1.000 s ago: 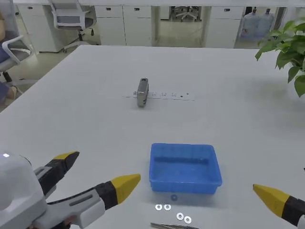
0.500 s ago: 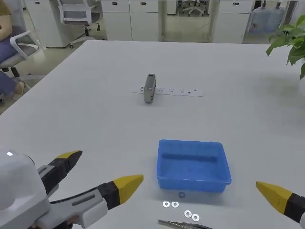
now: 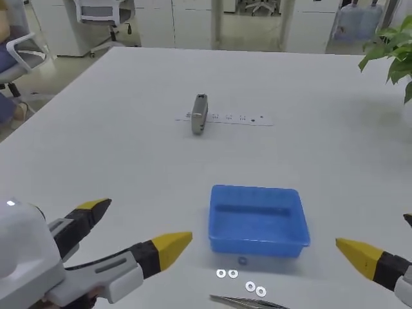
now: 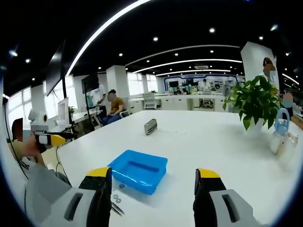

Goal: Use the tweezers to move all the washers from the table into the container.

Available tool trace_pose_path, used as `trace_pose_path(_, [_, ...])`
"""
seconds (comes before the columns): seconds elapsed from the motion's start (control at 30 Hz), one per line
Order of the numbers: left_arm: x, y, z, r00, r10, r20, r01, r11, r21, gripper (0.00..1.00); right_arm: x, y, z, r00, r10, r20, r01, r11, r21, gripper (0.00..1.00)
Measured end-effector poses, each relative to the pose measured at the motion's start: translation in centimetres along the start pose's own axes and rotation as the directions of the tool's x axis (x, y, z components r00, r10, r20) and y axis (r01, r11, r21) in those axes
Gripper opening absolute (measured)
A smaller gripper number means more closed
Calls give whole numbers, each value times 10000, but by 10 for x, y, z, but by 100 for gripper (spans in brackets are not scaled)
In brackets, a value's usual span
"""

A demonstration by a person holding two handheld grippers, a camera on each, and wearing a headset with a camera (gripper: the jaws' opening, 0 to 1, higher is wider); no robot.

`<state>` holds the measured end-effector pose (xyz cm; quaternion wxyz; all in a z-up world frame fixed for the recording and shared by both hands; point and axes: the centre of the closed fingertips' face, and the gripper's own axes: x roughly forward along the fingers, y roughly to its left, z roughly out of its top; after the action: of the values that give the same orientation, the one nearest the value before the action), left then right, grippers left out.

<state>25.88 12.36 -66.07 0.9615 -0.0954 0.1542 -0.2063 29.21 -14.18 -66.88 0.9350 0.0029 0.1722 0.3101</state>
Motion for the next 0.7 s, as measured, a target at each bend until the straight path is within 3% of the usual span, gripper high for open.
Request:
trace_pose_path(0.17, [9, -8, -8, 9977, -494, -469, 511, 9980, 362, 82, 7, 3, -5, 9990, 253, -376, -267, 9989, -377, 66])
trace_pose_path(0.3, [14, -28, -19, 9863, -1294, -1024, 1403, 9842, 1083, 66, 15, 12, -14, 9933, 679, -934, -771, 9922, -985, 58])
trace_pose_path(0.37, [15, -39, -31, 9755, -1597, -1513, 1802, 9745, 1338, 62, 17, 20, -18, 9875, 1021, -1197, -1190, 9825, -1435, 48])
trace_pose_path(0.4, [15, -46, -39, 9659, -1842, -1821, 2115, 9667, 1441, 58, 18, 25, -19, 9847, 1224, -1238, -1420, 9760, -1651, 37])
trace_pose_path(0.47, [16, -53, -50, 9512, -2126, -2235, 2485, 9574, 1471, 53, 19, 38, -28, 9692, 1874, -1598, -2143, 9614, -1725, 24])
trace_pose_path(0.53, [18, -60, -60, 9345, -2391, -2638, 2861, 9453, 1568, 45, 22, 47, -35, 9573, 2205, -1870, -2514, 9543, -1616, 18])
trace_pose_path(0.57, [20, -65, -63, 9270, -2613, -2690, 3108, 9367, 1611, 41, 22, 54, -40, 9443, 2492, -2149, -2857, 9449, -1597, 16])
trace_pose_path(0.6, [21, -67, -63, 9240, -2759, -2647, 3244, 9322, 1607, 35, 22, 55, -44, 9398, 2545, -2282, -2959, 9398, -1707, 14])
trace_pose_path(0.63, [21, -71, -68, 9085, -3000, -2909, 3555, 9208, 1605, 31, 23, 58, -47, 9347, 2604, -2420, -3073, 9341, -1817, 12])
trace_pose_path(0.67, [21, -73, -71, 9013, -3086, -3042, 3686, 9151, 1637, 28, 22, 63, -55, 9203, 2816, -2715, -3380, 9218, -1899, 10])
trace_pose_path(0.7, [22, -73, -79, 8817, -3167, -3498, 3980, 8974, 1906, 24, 22, 66, -59, 9108, 2959, -2879, -3581, 9133, -1942, 8])
